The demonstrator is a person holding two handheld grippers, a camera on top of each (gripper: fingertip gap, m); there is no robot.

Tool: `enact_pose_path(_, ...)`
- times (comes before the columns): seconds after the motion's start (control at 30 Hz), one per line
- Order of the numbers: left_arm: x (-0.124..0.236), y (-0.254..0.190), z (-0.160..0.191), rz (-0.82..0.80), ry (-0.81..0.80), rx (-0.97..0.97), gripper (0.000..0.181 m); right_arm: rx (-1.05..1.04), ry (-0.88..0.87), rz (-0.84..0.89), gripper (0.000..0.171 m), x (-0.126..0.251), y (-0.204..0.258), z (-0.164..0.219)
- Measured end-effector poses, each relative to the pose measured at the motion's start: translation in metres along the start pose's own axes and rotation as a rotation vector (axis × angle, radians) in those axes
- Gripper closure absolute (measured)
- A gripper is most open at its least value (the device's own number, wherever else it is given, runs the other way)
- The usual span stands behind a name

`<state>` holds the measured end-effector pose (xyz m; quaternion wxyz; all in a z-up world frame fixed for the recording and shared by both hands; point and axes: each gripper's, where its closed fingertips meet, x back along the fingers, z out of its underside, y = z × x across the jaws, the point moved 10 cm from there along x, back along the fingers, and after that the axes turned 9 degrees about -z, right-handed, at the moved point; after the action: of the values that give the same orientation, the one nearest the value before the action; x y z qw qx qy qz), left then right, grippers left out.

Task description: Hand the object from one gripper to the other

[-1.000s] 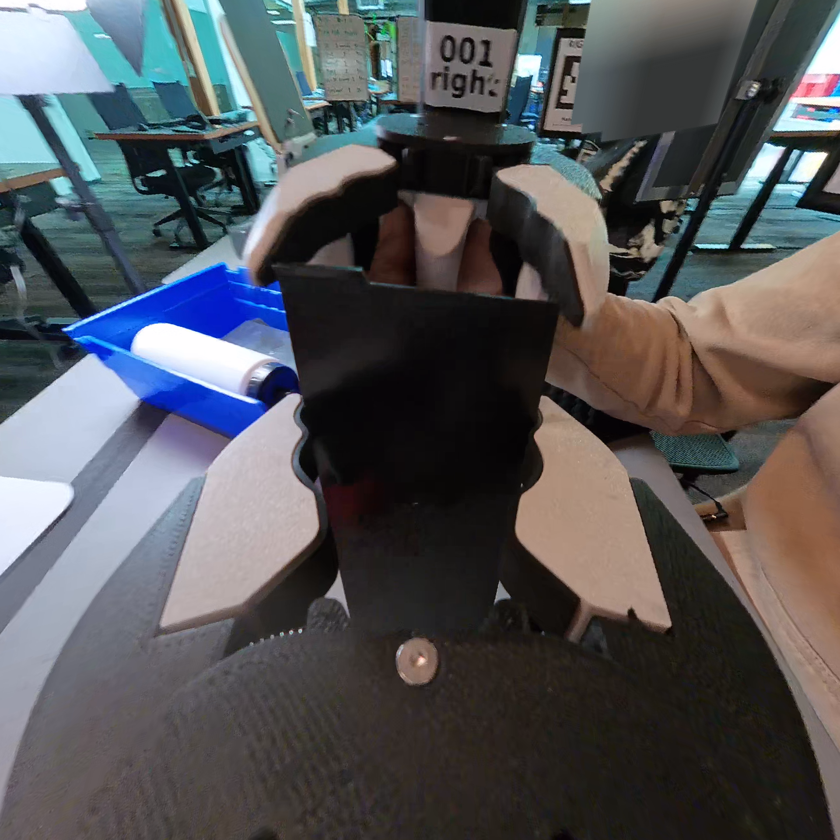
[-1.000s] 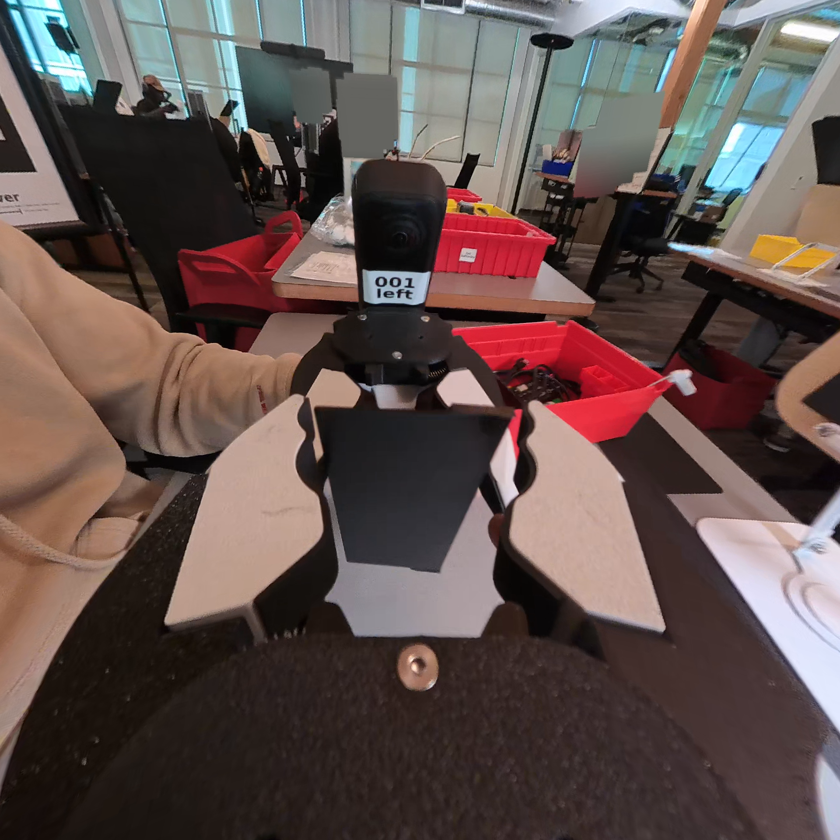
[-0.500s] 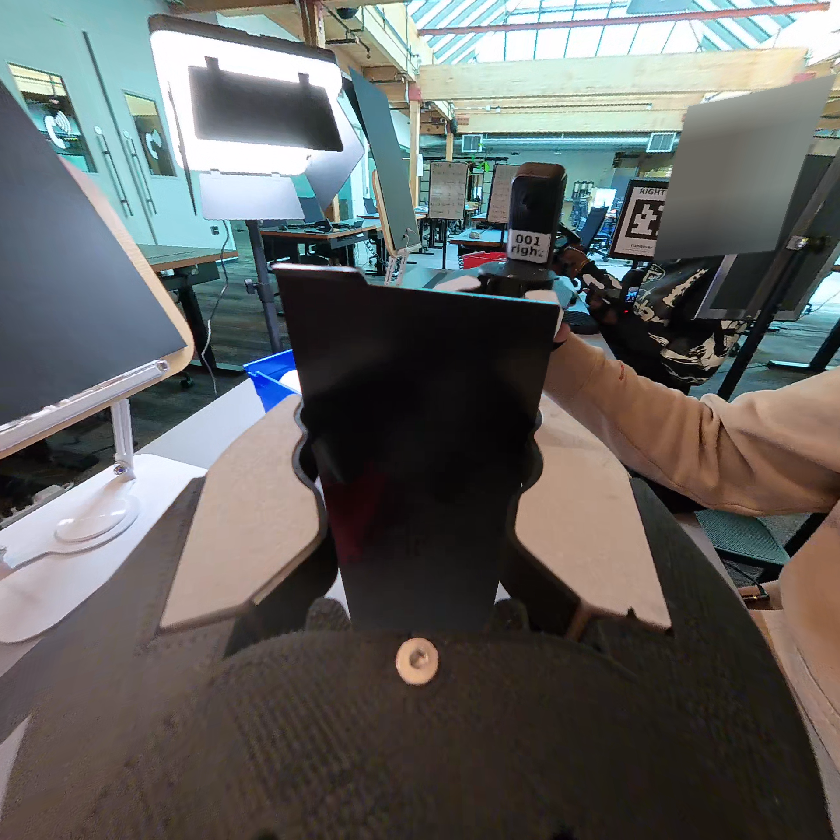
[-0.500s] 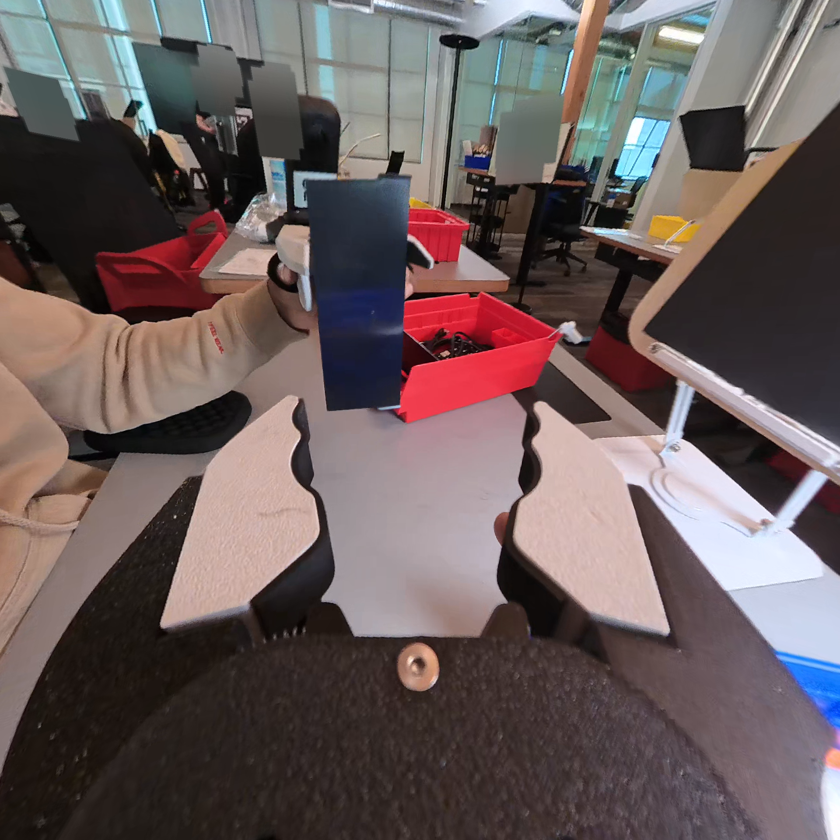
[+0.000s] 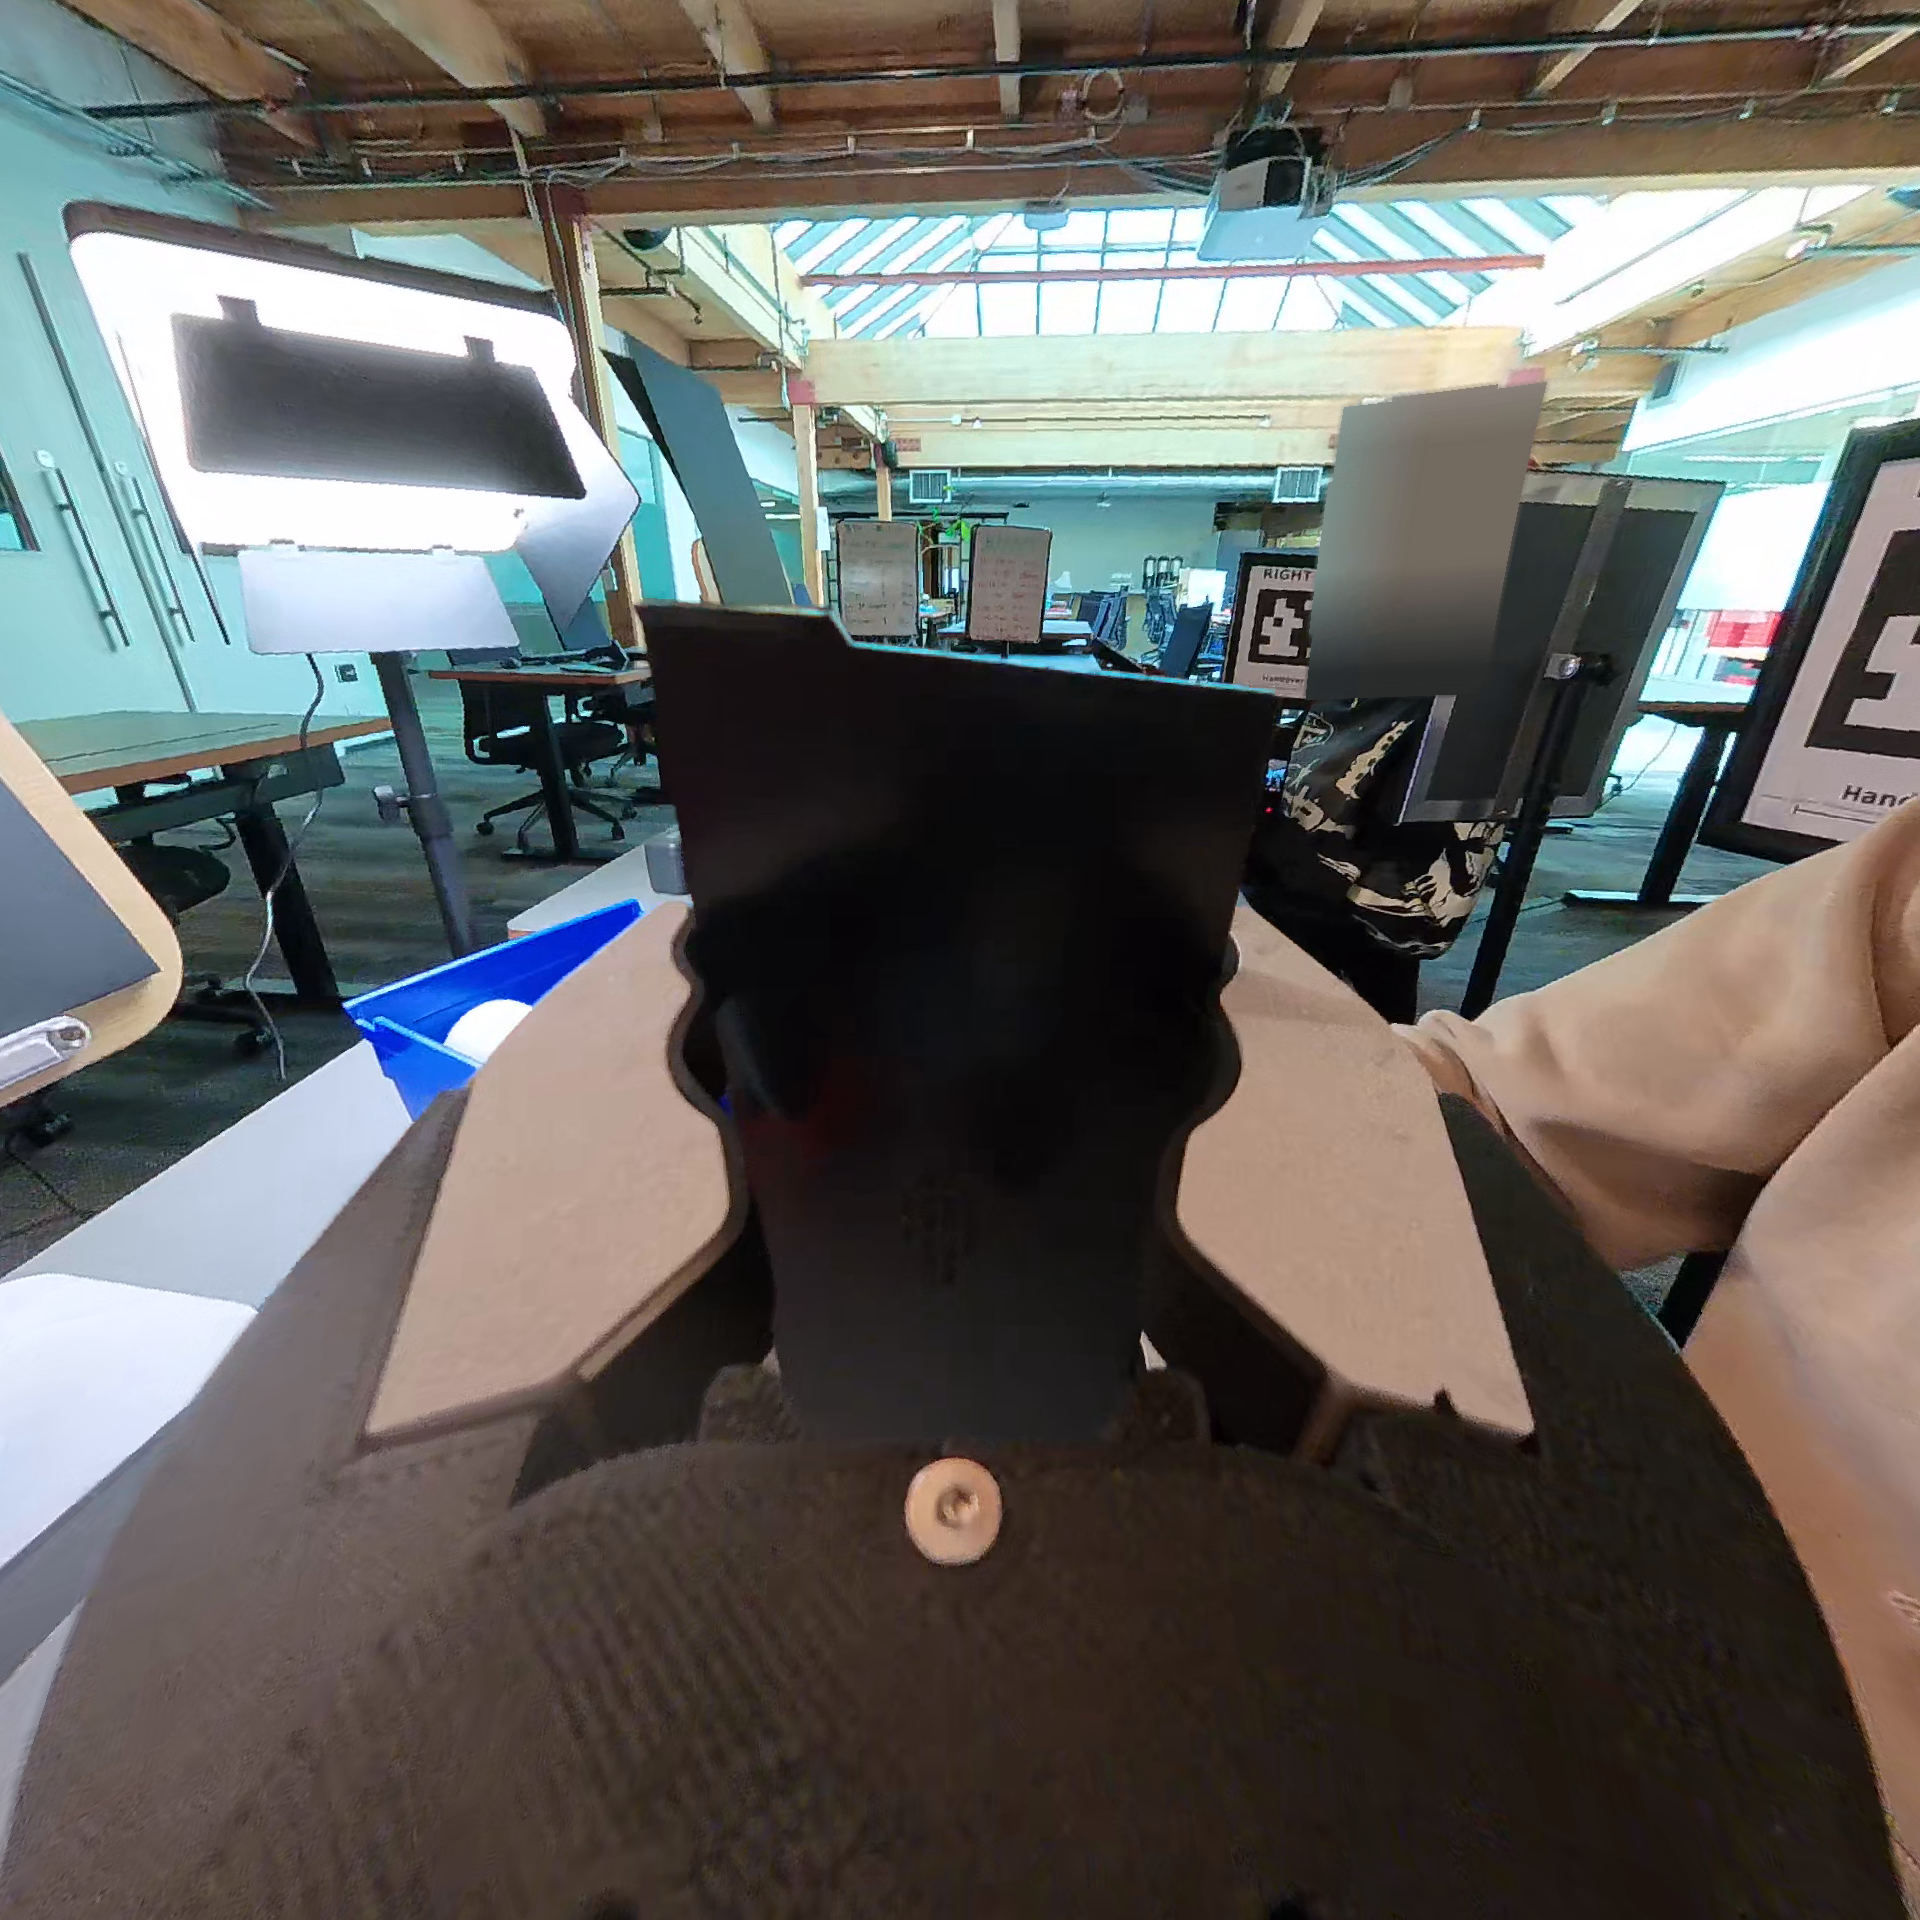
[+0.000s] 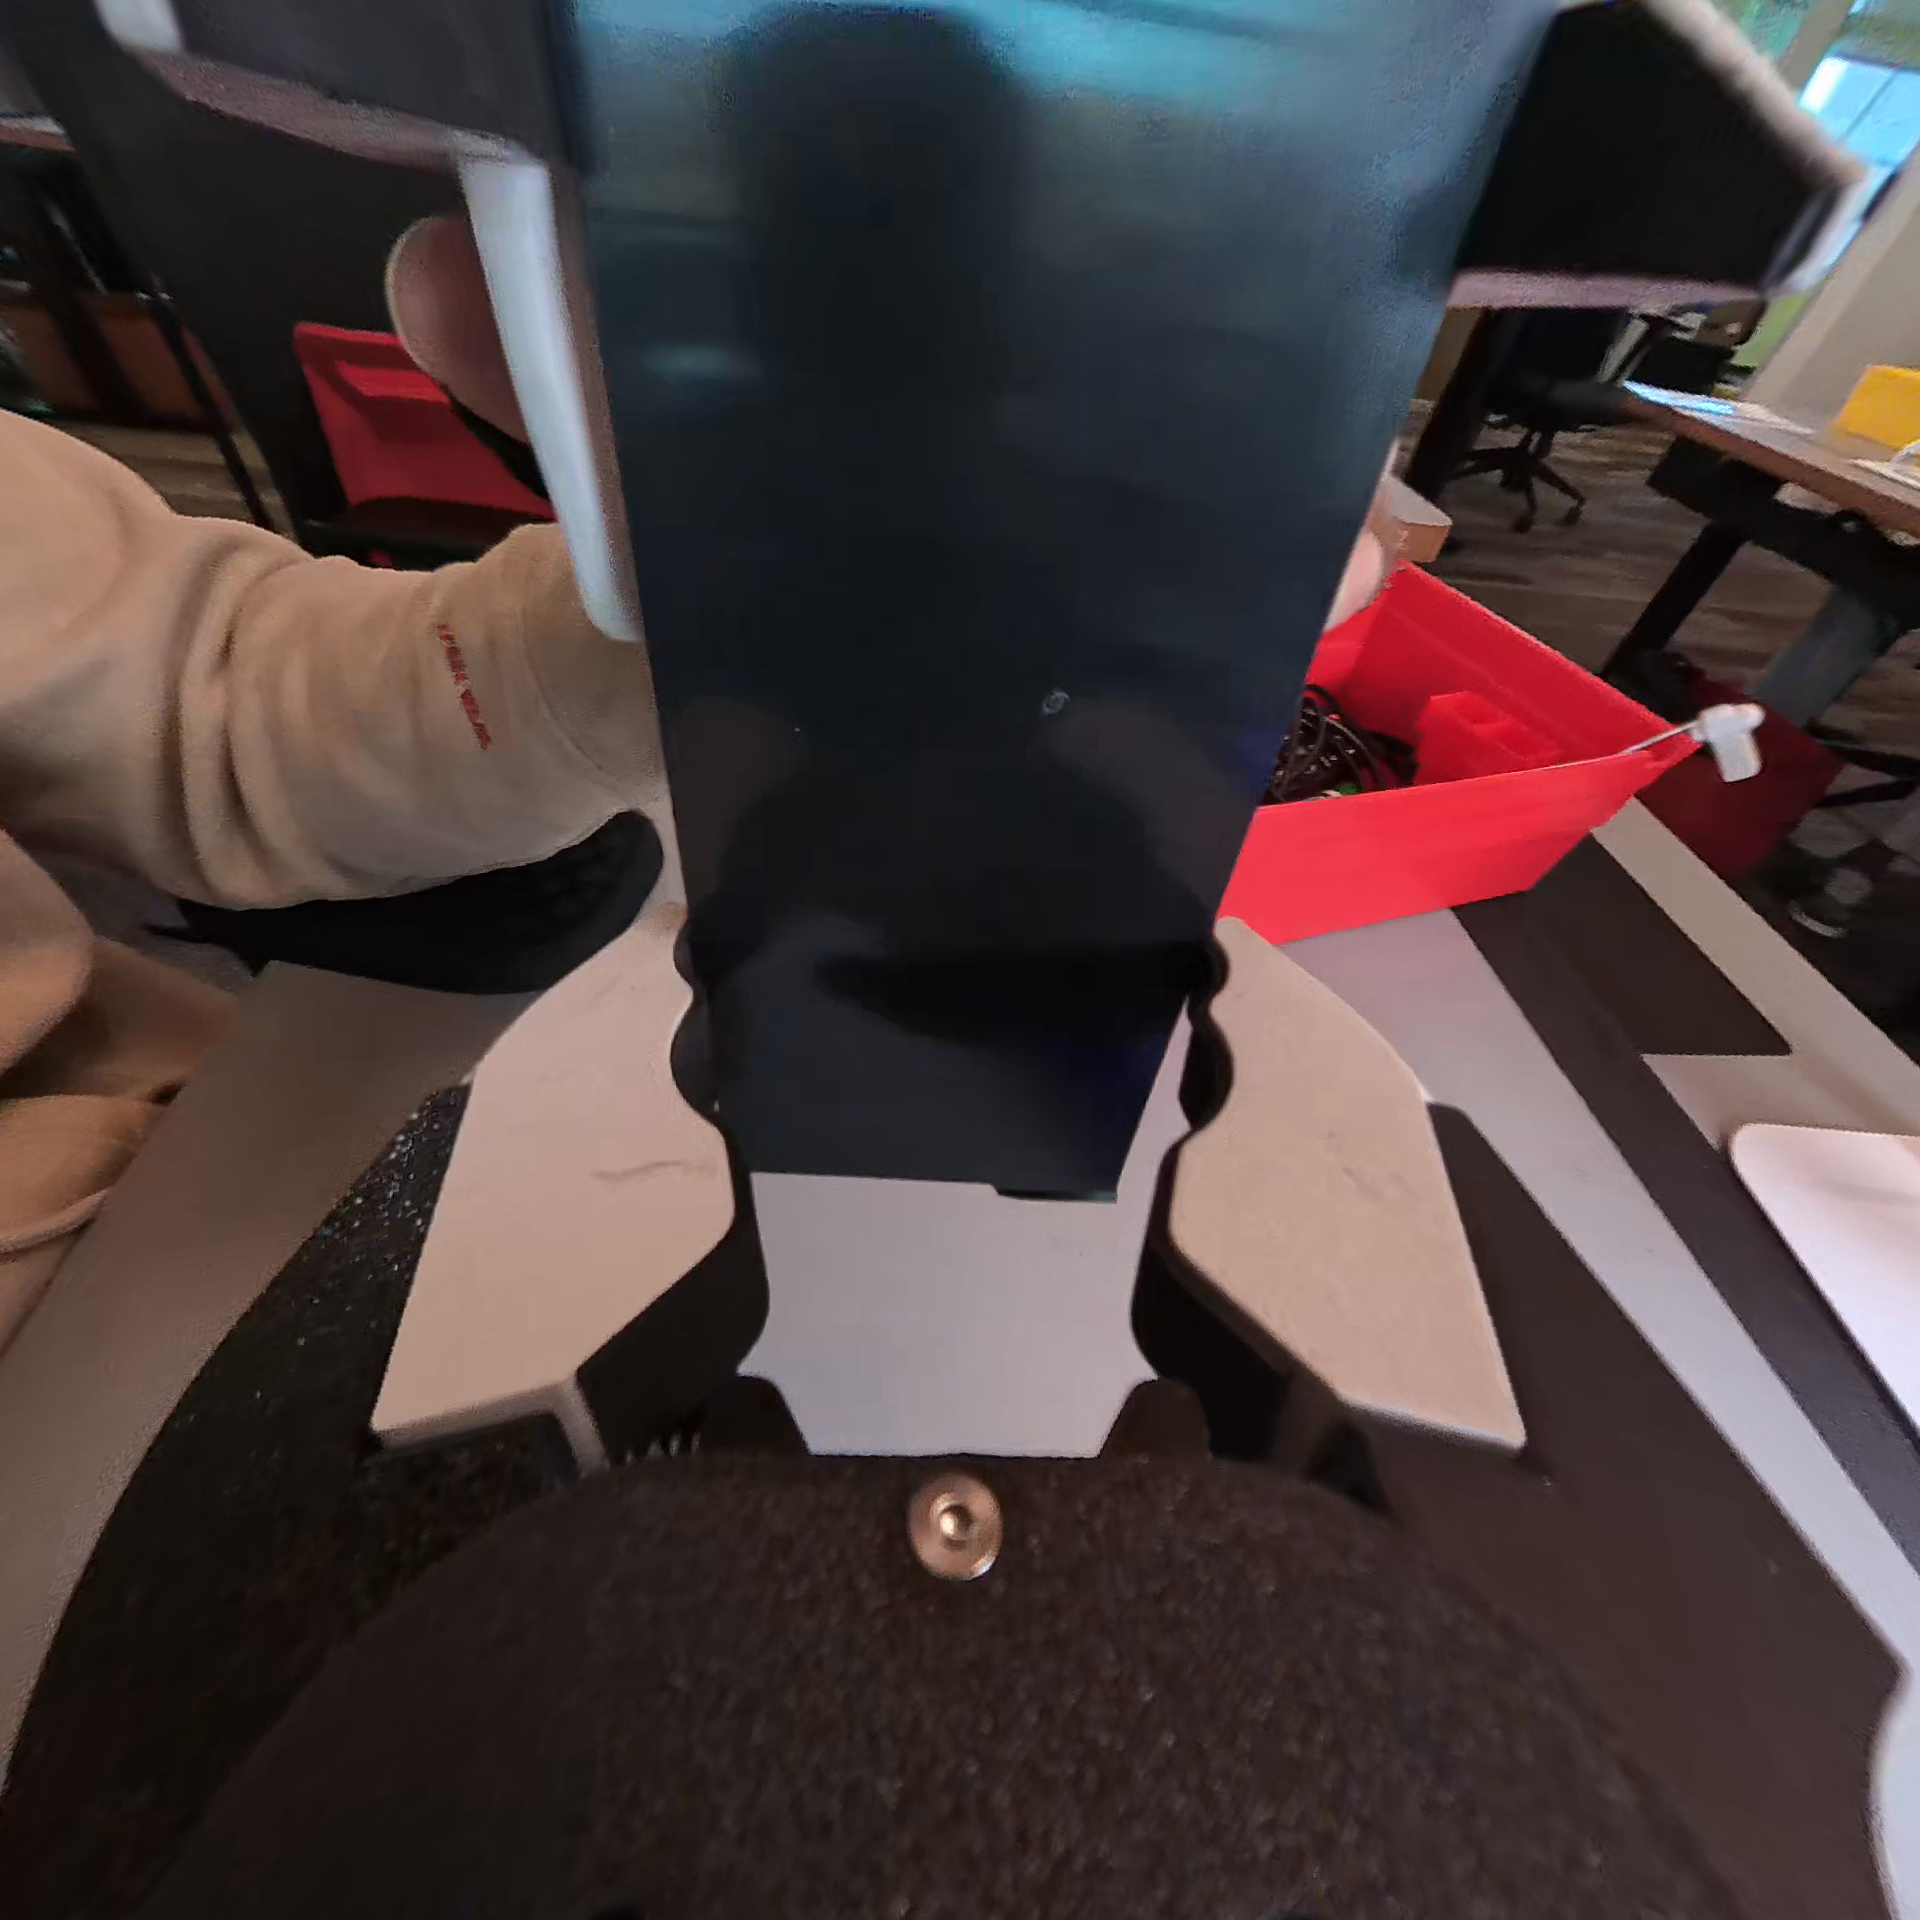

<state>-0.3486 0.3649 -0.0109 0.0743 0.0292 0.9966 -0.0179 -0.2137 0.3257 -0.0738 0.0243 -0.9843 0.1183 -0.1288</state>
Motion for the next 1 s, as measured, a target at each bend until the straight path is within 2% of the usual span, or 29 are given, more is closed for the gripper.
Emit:
enact_pose_path(0.1, 0.005, 0.002, -0.005, 0.011, -0.010, -0.013, 0.093, 0.029, 0.012, 0.023, 0.084, 0.008, 0.000, -0.005)
enact_pose_path(0.13, 0.007, 0.003, -0.006, 0.004, 0.000, -0.014, 0.099, 0.046, 0.028, 0.047, 0.083, 0.013, 0.000, -0.008)
enact_pose_path(0.23, 0.019, 0.010, -0.014, -0.029, 0.006, -0.024, 0.095, 0.117, 0.117, 0.188, 0.084, 0.037, -0.005, -0.014)
enact_pose_path(0.3, 0.030, 0.017, -0.018, -0.102, 0.064, -0.092, 0.094, 0.170, 0.204, 0.348, 0.084, 0.057, -0.011, -0.017)
enact_pose_path(0.37, 0.041, 0.021, -0.024, -0.189, 0.117, -0.181, 0.095, 0.255, 0.374, 0.557, 0.083, 0.078, -0.018, -0.016)
enact_pose_path(0.47, 0.048, 0.021, -0.027, -0.334, 0.242, -0.335, 0.095, 0.316, 0.598, 0.779, 0.083, 0.099, -0.029, -0.005)
enact_pose_path(0.53, 0.042, 0.023, -0.019, -0.471, 0.377, -0.495, 0.095, 0.344, 0.694, 0.857, 0.083, 0.100, -0.038, 0.006)
enact_pose_path(0.6, 0.029, 0.028, 0.000, -0.541, 0.516, -0.602, 0.093, 0.393, 0.759, 0.923, 0.084, 0.090, -0.044, 0.015)
enact_pose_path(0.67, 0.018, 0.035, 0.019, -0.514, 0.536, -0.551, 0.096, 0.455, 0.793, 0.958, 0.084, 0.075, -0.048, 0.024)
enact_pose_path(0.8, 0.010, 0.054, 0.044, -0.436, 0.466, -0.248, 0.103, 0.599, 0.812, 0.985, 0.084, 0.044, -0.049, 0.041)
enact_pose_path(0.9, 0.013, 0.064, 0.048, -0.383, 0.372, -0.033, 0.128, 0.698, 0.816, 0.990, 0.084, 0.029, -0.049, 0.052)
enact_pose_path(1.0, 0.017, 0.067, 0.051, -0.327, 0.332, 0.036, 0.173, 0.753, 0.808, 0.965, 0.084, 0.022, -0.047, 0.058)
